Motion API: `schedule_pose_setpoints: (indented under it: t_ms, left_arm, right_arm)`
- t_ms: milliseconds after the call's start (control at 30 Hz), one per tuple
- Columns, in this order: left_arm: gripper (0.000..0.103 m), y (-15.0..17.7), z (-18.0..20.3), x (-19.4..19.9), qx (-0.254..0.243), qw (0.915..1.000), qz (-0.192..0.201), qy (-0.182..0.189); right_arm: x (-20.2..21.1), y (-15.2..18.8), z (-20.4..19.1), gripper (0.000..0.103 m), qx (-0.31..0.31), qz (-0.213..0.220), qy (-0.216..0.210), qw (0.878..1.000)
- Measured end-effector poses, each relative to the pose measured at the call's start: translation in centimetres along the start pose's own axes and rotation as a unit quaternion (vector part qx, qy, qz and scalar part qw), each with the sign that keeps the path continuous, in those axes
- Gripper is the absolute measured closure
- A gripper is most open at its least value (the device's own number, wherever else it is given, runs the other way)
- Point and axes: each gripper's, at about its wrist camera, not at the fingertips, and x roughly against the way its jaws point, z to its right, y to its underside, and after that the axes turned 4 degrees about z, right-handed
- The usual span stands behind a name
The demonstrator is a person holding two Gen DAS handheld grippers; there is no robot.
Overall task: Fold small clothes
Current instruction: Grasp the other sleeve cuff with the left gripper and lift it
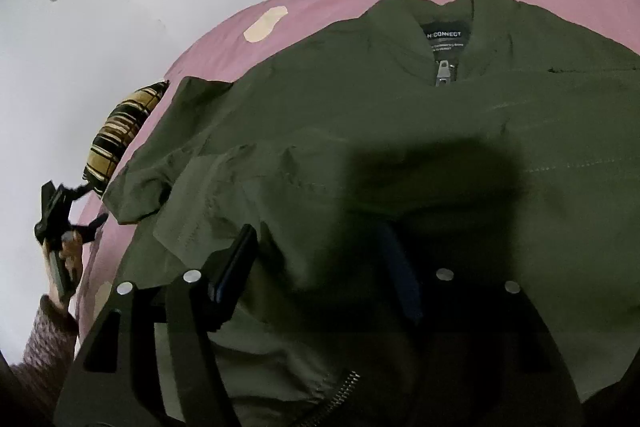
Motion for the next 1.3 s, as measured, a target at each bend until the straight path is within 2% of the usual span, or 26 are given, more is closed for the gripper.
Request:
schedule_pose_setpoints:
  t_ms: [133,300,367,400,433,500,600,667,800,867,933,1000,1033,1100,1167,1300]
  left_arm:
    - [0.005,-1.2,-0.9,-1.2,0.043,0.9991,-0.001,0.006]
    - [0.006,-1.7,-0.5,-1.5,0.046,0.9989,0.008,-0.008]
    - [0.023,-1.7,-0.4,-1.5,0.043,0.9985,0.014,-0.031]
    - [0.037,-1.8,-0.6,-1.5,0.043,0.9977,0.016,-0.049]
    - [0.042,-1.9,-0.8,-1.5,0.045,0.9974,0.016,-0.053]
    - [0.048,-2.0,-1.2,-1.4,0.061,0.9965,0.017,-0.054]
    - [0.050,-1.7,-1.3,-1.1,0.063,0.9962,0.019,-0.056]
    - [0.057,-1.5,-1.3,-1.2,0.069,0.9962,0.016,-0.051]
    - [0.060,-1.4,-1.4,-1.3,0.080,0.9954,0.019,-0.048]
    - [0.058,-1.2,-1.5,-1.2,0.091,0.9947,0.023,-0.043]
    - [0.051,-1.2,-1.4,-1.3,0.099,0.9940,0.028,-0.036]
    - [0.051,-1.4,-1.3,-1.4,0.108,0.9931,0.031,-0.036]
    - [0.052,-1.3,-1.2,-1.5,0.114,0.9924,0.032,-0.033]
    - [0.066,-1.3,-1.2,-1.8,0.122,0.9916,0.032,-0.029]
    - [0.074,-1.3,-1.2,-2.0,0.123,0.9914,0.031,-0.033]
    - [0.075,-1.3,-0.9,-0.1,0.117,0.9907,0.054,-0.044]
  right_arm:
    - [0.0,0.2,0.1,0.037,-0.002,0.004,-0.004,1.000]
    - [0.2,0.4,0.2,0.036,-0.002,0.009,-0.007,1.000]
    - [0.2,0.4,0.2,0.035,-0.004,0.012,-0.011,1.000]
    - [0.2,0.5,0.2,0.035,-0.005,0.013,-0.012,1.000]
    - [0.2,0.5,0.3,0.035,-0.005,0.014,-0.013,1.000]
    - [0.2,0.5,0.3,0.034,-0.004,0.015,-0.013,1.000]
    - [0.2,0.5,0.2,0.033,-0.004,0.016,-0.015,1.000]
    - [0.2,0.5,0.2,0.033,-0.004,0.017,-0.015,1.000]
    - [0.1,0.5,0.2,0.033,-0.004,0.016,-0.015,1.000]
    - [0.1,0.5,0.2,0.033,-0.004,0.017,-0.015,1.000]
    - [0.2,0.5,0.2,0.033,-0.004,0.017,-0.016,1.000]
    - [0.2,0.5,0.2,0.033,-0.004,0.017,-0.016,1.000]
    - [0.2,0.5,0.2,0.033,-0.004,0.017,-0.016,1.000]
    - [0.3,0.5,0.2,0.033,-0.005,0.018,-0.016,1.000]
    - [0.3,0.5,0.3,0.033,-0.005,0.018,-0.017,1.000]
    - [0.3,0.4,0.2,0.033,-0.006,0.019,-0.018,1.000]
